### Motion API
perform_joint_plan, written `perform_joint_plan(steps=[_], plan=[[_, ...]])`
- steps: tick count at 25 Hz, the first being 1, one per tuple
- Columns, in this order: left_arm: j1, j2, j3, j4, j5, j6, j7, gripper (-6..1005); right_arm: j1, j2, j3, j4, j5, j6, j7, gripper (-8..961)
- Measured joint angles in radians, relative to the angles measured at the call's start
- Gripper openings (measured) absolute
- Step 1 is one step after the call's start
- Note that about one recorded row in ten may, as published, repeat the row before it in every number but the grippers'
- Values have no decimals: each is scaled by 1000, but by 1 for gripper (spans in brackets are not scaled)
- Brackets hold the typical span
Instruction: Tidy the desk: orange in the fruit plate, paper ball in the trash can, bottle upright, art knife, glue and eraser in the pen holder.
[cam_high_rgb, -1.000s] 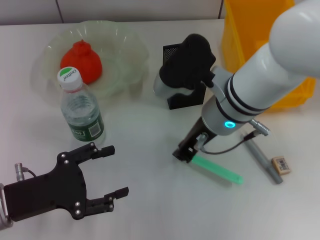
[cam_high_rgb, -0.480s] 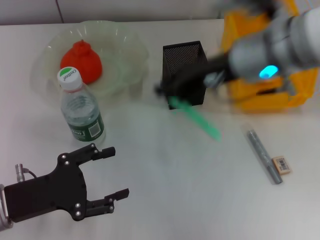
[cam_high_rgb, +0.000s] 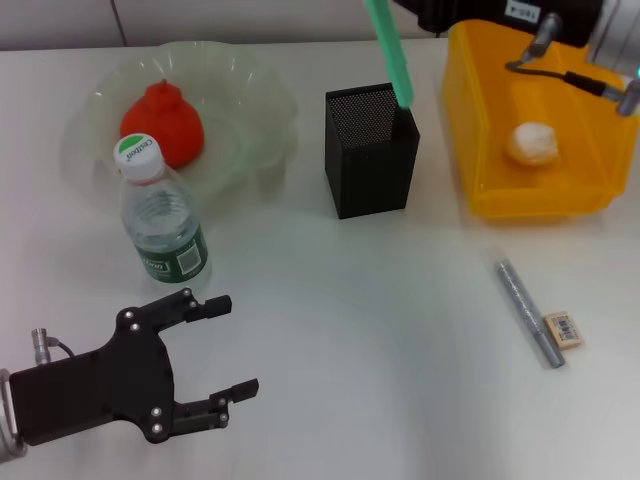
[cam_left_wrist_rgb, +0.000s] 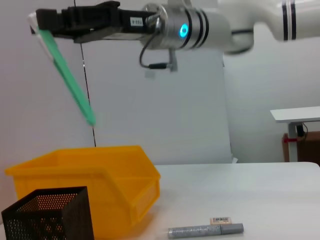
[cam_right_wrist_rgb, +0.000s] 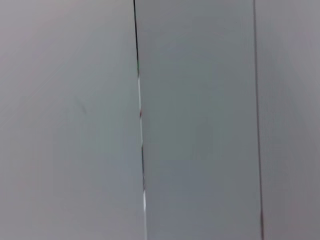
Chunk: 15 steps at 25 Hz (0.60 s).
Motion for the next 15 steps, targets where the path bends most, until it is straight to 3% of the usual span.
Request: perform_joint_plan(steps=[2,3,7,8,12,15], plan=[[0,-1,-1,-8,-1,-4,0,808,33,-1,-4,204,198,-24,-263,227],[0,-1,-1,-8,-1,-4,0,808,33,-1,-4,204,198,-24,-263,228],[0,0,-4,-12,0,-5,0,809,137,-1,0,558,399,-109,-542,235],[0,0,-4,-12,0,-5,0,809,137,-1,0,558,399,-109,-542,237],[-1,0,-2,-13,-4,-5,1,809,230,-1,6,766,411,-113,-623,244],[-1,0,-2,-13,-4,-5,1,809,248,1,6,808,413,-101,-651,250]])
